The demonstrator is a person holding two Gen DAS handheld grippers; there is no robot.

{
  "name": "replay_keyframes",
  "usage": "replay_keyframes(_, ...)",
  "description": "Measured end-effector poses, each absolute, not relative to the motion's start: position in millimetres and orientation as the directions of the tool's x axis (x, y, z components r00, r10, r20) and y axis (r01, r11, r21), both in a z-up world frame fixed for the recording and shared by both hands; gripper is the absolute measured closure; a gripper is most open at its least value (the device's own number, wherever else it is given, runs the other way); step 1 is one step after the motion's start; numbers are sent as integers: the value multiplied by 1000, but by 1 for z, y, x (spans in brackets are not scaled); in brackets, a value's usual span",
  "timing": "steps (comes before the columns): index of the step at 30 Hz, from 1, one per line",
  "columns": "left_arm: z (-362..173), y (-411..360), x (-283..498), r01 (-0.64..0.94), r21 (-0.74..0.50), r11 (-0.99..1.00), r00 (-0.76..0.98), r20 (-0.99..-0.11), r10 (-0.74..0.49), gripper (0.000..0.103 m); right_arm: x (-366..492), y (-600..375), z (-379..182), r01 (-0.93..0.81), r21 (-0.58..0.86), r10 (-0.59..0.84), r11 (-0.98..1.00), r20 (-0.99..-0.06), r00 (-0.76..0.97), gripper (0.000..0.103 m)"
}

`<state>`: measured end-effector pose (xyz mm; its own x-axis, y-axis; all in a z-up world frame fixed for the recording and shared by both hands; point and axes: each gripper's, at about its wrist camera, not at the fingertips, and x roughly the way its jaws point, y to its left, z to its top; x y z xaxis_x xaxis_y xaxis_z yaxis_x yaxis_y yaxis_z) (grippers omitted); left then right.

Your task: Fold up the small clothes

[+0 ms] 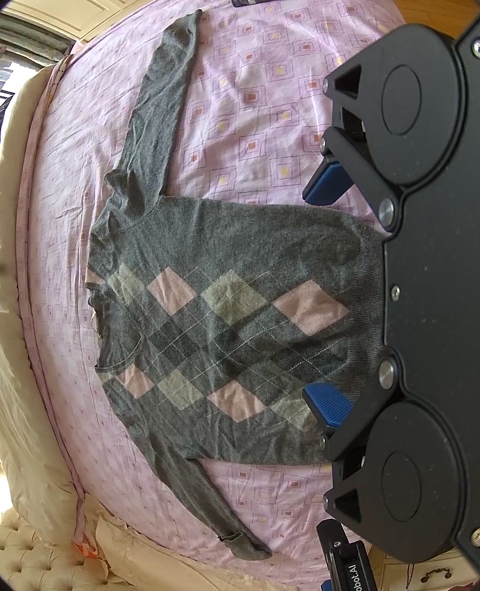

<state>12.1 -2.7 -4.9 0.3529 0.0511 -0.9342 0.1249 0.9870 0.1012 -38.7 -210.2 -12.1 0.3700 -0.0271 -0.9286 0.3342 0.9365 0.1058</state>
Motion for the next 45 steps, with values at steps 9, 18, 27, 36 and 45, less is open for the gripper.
replay_keyframes(9,-10,41,36,54,79,995,526,-850,39,4,-11,-194,0,330,72,-81,941,-900,429,1)
replay_keyframes(18,-51,122,84,-24,162,987,558,-817,147,28,28,-160,10,288,-4,-144,958,-874,465,1)
replay_keyframes(27,-83,186,142,-42,189,981,568,-803,180,32,60,-133,4,329,0,-145,944,-898,416,1)
replay_keyframes(36,-126,182,193,12,208,978,555,-815,167,33,82,-102,-3,356,-33,-171,934,-915,365,1)
replay_keyframes(45,-167,180,223,-23,278,960,488,-836,253,42,85,-88,-6,396,-76,-212,915,-926,313,1)
